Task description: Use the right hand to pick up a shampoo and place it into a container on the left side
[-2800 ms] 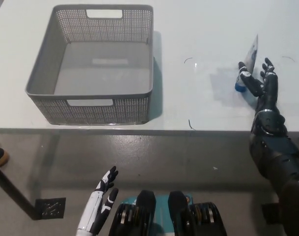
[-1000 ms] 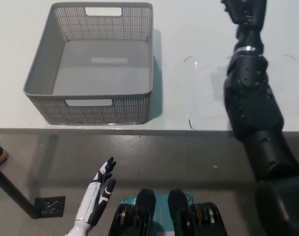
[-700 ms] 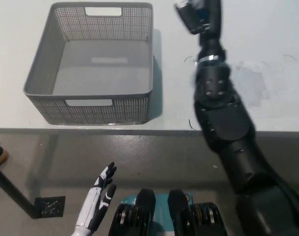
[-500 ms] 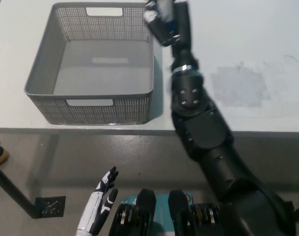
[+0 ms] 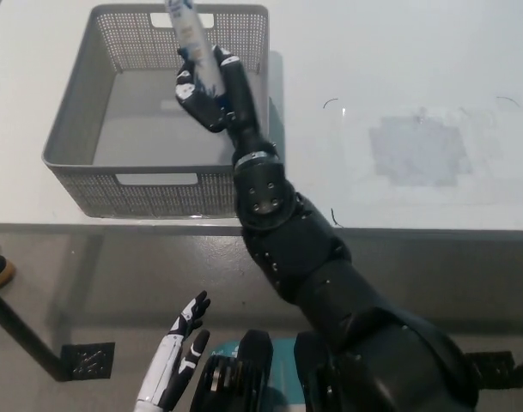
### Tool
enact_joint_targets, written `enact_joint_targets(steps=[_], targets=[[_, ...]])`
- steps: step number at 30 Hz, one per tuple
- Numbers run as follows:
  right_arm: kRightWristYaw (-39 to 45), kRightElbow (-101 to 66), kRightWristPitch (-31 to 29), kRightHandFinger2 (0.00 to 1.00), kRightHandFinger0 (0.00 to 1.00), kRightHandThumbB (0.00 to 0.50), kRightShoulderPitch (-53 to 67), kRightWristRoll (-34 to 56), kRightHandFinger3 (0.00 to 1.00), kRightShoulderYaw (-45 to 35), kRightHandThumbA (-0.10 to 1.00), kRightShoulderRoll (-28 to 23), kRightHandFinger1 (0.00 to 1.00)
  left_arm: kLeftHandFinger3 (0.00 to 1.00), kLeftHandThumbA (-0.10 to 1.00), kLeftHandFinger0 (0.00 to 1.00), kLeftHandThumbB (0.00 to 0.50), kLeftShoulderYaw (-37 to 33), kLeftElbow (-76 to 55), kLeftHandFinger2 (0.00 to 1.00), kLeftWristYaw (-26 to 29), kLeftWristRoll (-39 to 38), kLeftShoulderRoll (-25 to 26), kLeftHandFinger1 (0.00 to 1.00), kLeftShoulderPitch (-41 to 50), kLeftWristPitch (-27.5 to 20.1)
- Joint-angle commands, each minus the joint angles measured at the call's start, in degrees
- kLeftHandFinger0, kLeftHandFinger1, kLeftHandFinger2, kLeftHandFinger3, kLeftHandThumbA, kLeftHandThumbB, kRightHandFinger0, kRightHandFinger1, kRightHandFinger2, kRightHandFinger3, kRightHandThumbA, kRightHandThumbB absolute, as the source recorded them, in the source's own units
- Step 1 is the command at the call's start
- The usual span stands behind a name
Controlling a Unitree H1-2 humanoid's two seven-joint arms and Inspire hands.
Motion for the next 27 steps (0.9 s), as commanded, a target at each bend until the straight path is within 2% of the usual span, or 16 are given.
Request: enact_joint_targets(steps=[1,6,9,10,11,12,13,14,16,18,19,20,21,22,23,27], targets=[[-2.1,1.3,-4.2,0.68,0.0,0.146,-4.9,-1.7,0.64,0.9,-0.1,1.8,0.25,1.0,1.0,1.0,0.161,-0.6,-2.2,1.0,-0.5,0.4,0.9,1.0,-1.0,-2.2],[0.0,2.8,-6.0,0.71,0.0,0.134,-4.5,-0.1,0.66,0.1,-0.1,1.9,0.29,1.0,1.0,1.0,0.175,-0.7,-2.3,1.0,-0.7,0.8,1.0,1.0,-1.3,-2.2],[1.3,3.3,-7.5,0.74,0.0,0.131,-4.3,0.8,0.72,-0.5,-0.1,1.6,0.33,1.0,1.0,1.0,0.172,-0.9,-2.3,1.0,-0.7,0.9,1.1,1.0,-1.5,-2.2],[1.8,3.2,-7.8,0.8,0.06,0.13,-4.1,0.7,0.79,-0.4,-0.09,1.3,0.4,1.0,1.0,1.0,0.176,-0.7,-2.2,1.0,-1.1,0.6,1.1,1.0,-1.6,-2.1],[2.0,3.1,-7.9,0.78,0.07,0.131,-3.9,0.6,0.78,-0.3,-0.07,1.1,0.4,1.0,1.0,1.0,0.179,-0.8,-2.2,0.99,-1.4,0.1,1.1,1.0,-1.6,-2.2],[2.4,3.3,-8.0,0.8,0.11,0.137,-4.0,0.7,0.78,-0.4,-0.05,0.9,0.45,1.0,1.0,1.0,0.173,-0.7,-2.2,0.98,-1.5,0.1,1.2,1.0,-1.8,-2.1],[2.6,3.5,-8.2,0.72,0.16,0.145,-4.1,0.9,0.67,-0.5,-0.01,0.7,0.46,1.0,1.0,1.0,0.167,-0.9,-2.2,0.97,-1.4,0.6,1.4,1.0,-2.0,-2.2],[2.8,3.6,-8.5,0.67,0.17,0.148,-4.1,0.9,0.62,-0.5,0.0,0.6,0.43,1.0,1.0,1.0,0.176,-0.8,-2.2,0.96,-1.6,0.5,1.3,1.0,-2.0,-2.0],[3.0,3.8,-8.9,0.44,0.13,0.168,-4.1,1.0,0.45,-0.6,0.06,0.4,0.27,1.0,1.0,1.0,0.186,-0.6,-2.6,0.94,-2.0,-0.2,1.2,1.0,-1.9,-1.4],[3.3,3.6,-9.3,0.45,0.23,0.206,-4.0,1.1,0.52,-0.8,0.09,0.2,0.31,1.0,1.0,1.0,0.179,-0.6,-2.8,0.92,-2.3,-0.3,1.1,1.0,-1.8,-1.2],[3.5,3.5,-9.4,0.43,0.24,0.21,-3.9,1.2,0.53,-0.9,0.09,0.2,0.3,1.0,1.0,1.0,0.179,-0.6,-2.8,0.92,-2.4,-0.3,1.2,1.0,-1.8,-1.4],[3.8,3.1,-9.4,0.51,0.28,0.235,-3.9,1.5,0.64,-1.2,0.1,0.2,0.36,1.0,1.0,1.0,0.179,-0.5,-2.8,0.91,-2.4,-0.5,1.1,1.0,-1.8,-1.4],[3.8,3.0,-9.1,0.57,0.36,0.256,-3.9,1.6,0.72,-1.3,0.11,0.2,0.46,1.0,1.0,1.0,0.17,-0.4,-2.7,0.9,-2.3,-0.5,1.1,1.0,-1.8,-1.6],[3.7,2.9,-8.9,0.65,0.46,0.272,-4.0,1.5,0.76,-1.4,0.11,0.2,0.57,1.0,1.0,1.0,0.171,-0.4,-2.4,0.89,-2.3,-0.4,1.0,1.0,-1.9,-1.8],[3.7,3.0,-8.9,0.7,0.52,0.278,-4.0,1.4,0.79,-1.3,0.11,0.1,0.62,1.0,1.0,1.0,0.172,-0.4,-2.4,0.89,-2.3,-0.3,1.1,1.0,-2.0,-1.9],[4.4,2.8,-9.3,0.85,0.59,0.298,-3.9,1.6,0.97,-1.4,0.16,-0.2,0.71,1.0,1.0,1.0,0.171,-0.4,-2.3,0.88,-2.8,-0.9,1.1,1.0,-2.0,-1.9]])
